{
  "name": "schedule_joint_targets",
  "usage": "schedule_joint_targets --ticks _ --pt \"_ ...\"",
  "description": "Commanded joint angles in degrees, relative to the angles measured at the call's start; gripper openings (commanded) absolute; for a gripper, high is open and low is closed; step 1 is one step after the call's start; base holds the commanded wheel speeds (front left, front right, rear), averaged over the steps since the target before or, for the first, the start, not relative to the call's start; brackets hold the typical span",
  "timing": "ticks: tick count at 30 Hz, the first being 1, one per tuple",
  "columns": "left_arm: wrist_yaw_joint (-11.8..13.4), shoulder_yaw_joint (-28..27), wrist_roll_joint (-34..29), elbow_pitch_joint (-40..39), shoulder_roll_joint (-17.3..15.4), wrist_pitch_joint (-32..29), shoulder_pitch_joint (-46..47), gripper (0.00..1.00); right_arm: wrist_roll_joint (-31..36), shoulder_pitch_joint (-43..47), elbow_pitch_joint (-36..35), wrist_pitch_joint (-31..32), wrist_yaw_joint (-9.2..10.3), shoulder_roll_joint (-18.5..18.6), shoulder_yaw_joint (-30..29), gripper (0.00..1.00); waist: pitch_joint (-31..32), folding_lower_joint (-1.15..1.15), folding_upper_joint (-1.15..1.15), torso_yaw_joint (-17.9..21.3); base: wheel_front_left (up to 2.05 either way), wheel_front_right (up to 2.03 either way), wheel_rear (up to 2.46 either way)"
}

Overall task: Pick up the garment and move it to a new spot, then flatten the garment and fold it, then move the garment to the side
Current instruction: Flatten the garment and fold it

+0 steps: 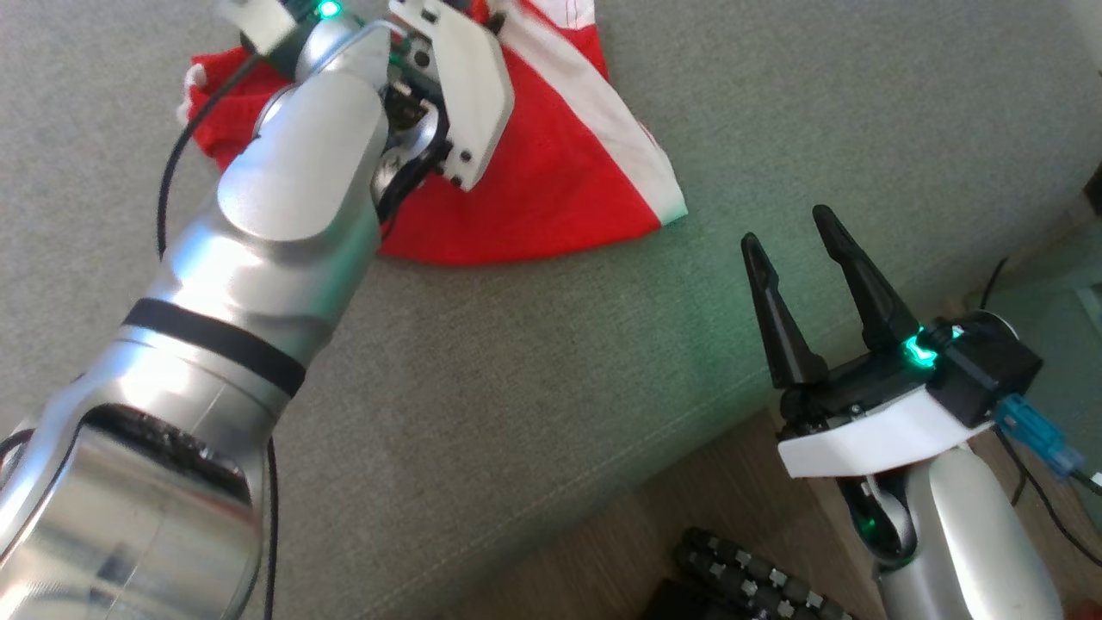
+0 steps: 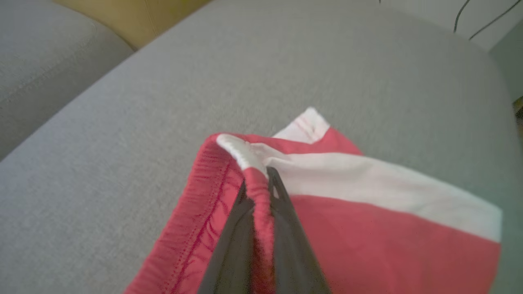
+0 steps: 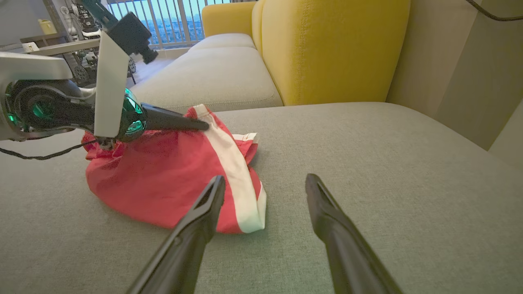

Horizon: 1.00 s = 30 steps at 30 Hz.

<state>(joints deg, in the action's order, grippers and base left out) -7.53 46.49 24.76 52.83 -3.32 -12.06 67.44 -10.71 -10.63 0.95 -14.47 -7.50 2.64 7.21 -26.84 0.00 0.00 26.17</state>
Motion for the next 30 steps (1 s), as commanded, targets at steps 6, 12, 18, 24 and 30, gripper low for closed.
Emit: schedule_joint_targets --ticks 6,12,18,24,30 --pt "0.0 -2.7 7.4 -9.3 0.3 5.0 4.8 0.00 -0.9 0.5 -1.2 -0.5 0.01 0.2 0.8 1.00 4.5 0.00 0.00 -0.7 0.00 0.00 0.00" --pt "0.0 -3.4 15.4 -18.7 0.4 8.5 6.5 0.00 -0.5 1.2 -0.4 -0.5 0.01 0.2 -0.2 1.00 9.0 0.00 0.00 -2.4 0.00 0.00 0.00" --pt "0.8 -3.7 20.4 -25.0 0.4 10.3 3.3 0.00 0.2 1.9 -0.2 -0.5 0.01 0.2 -1.0 1.00 11.5 0.00 0.00 -5.3 0.00 0.00 0.00" --pt "3.4 -3.2 21.8 -33.6 -5.6 13.4 -13.0 0.00 1.5 3.4 -0.2 -0.5 0.01 0.2 -1.6 1.00 12.6 0.00 0.00 -9.4 0.00 0.00 0.00" --pt "4.9 -1.6 23.7 -40.2 -12.8 19.2 -34.5 0.00 4.7 4.7 -0.2 -0.5 0.01 0.2 -3.2 1.00 11.0 0.00 0.00 -15.4 0.00 0.00 0.00"
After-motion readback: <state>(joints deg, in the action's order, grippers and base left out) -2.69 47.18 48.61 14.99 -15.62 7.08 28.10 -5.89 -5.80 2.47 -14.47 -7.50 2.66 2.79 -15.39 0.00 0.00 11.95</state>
